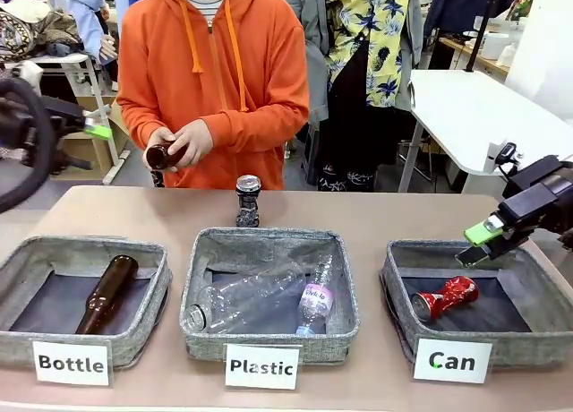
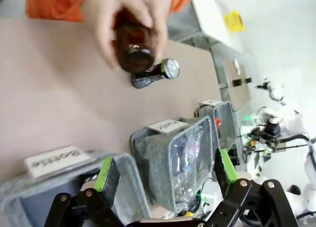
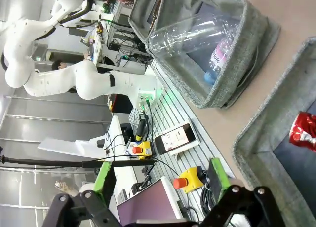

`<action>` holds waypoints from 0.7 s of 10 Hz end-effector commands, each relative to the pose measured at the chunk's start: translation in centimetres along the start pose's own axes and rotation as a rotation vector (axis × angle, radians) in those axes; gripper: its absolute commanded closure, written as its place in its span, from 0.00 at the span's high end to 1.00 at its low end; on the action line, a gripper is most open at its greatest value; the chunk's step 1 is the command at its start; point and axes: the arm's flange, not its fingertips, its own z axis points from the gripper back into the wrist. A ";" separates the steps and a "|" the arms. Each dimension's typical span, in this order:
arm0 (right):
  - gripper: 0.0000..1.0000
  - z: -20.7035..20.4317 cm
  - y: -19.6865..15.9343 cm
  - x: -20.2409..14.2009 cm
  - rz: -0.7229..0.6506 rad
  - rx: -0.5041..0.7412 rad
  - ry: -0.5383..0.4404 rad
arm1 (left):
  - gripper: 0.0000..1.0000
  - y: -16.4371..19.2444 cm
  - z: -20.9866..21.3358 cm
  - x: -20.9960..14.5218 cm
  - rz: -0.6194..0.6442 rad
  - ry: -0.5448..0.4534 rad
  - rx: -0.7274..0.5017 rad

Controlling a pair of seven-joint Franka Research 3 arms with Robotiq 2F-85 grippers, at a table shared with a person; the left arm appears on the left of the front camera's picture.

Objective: Sort the can waste into the basket.
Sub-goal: Pick up the can waste from the table and place it in the right Fabric basket.

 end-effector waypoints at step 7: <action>1.00 0.2 -0.1 -0.3 0.020 -0.004 0.015 | 1.00 12.0 37.8 -11.9 0.001 -0.535 -0.612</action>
